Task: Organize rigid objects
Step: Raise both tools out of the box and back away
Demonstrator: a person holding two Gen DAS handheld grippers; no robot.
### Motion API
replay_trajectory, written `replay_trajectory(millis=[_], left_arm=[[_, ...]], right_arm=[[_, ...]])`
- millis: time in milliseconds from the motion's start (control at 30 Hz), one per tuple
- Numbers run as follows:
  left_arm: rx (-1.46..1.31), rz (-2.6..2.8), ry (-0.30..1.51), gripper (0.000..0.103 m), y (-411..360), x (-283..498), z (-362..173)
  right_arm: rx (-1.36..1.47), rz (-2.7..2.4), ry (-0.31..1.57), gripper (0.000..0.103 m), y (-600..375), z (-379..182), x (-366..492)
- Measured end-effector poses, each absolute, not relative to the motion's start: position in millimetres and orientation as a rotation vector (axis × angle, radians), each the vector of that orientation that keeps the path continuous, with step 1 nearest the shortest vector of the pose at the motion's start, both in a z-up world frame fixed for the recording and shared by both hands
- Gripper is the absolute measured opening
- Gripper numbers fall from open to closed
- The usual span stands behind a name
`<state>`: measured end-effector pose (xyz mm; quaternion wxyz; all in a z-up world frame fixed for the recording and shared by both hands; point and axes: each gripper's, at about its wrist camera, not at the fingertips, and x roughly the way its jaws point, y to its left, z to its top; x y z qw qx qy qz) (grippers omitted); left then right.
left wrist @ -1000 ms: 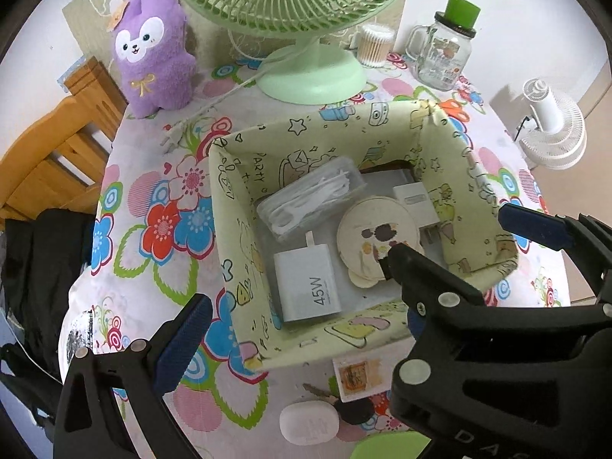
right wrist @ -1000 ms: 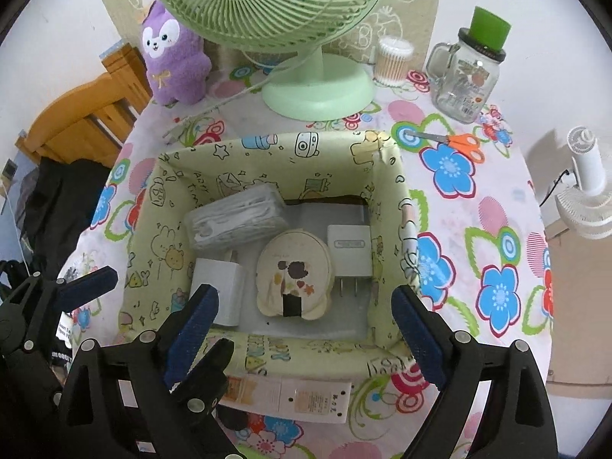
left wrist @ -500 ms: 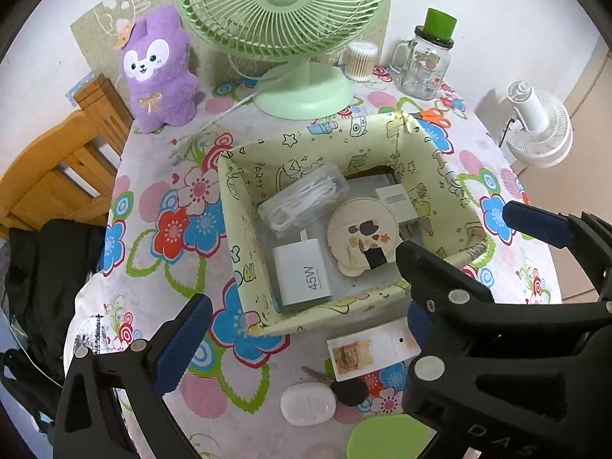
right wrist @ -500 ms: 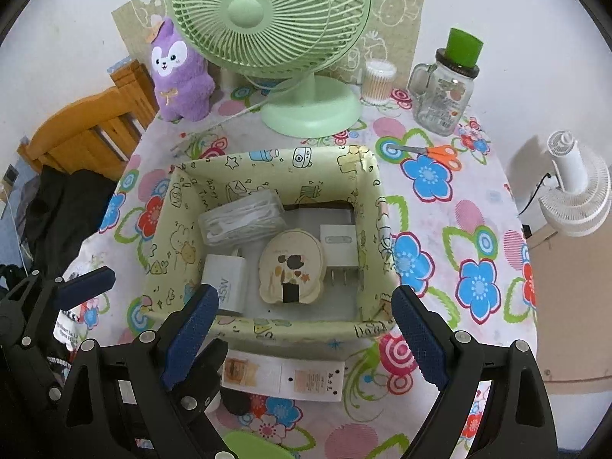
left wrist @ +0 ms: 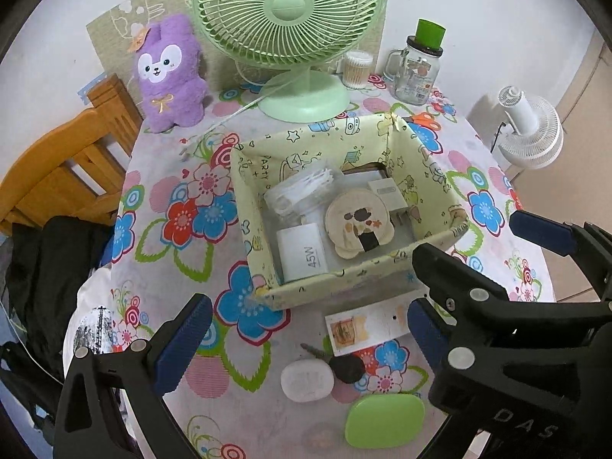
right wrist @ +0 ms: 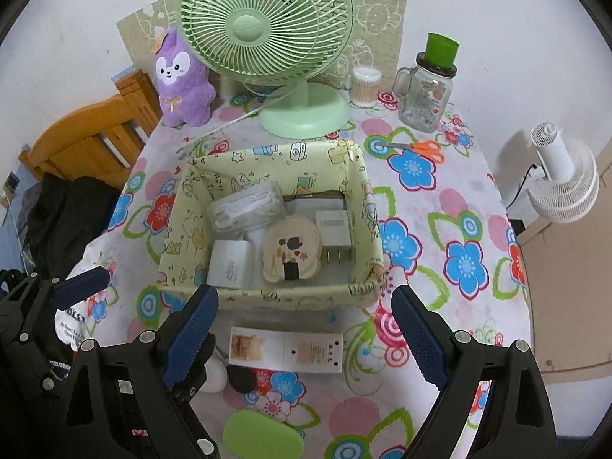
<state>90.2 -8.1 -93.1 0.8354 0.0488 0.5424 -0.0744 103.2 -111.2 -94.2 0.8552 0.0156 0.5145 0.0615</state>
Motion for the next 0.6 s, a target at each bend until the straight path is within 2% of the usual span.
replay_trajectory(millis=[600], left_arm=[[0.089,-0.155,1.181,0.103,13,58,-112]], right_arm=[[0.039,0.116,1.065,0.094,-105,-105,60]])
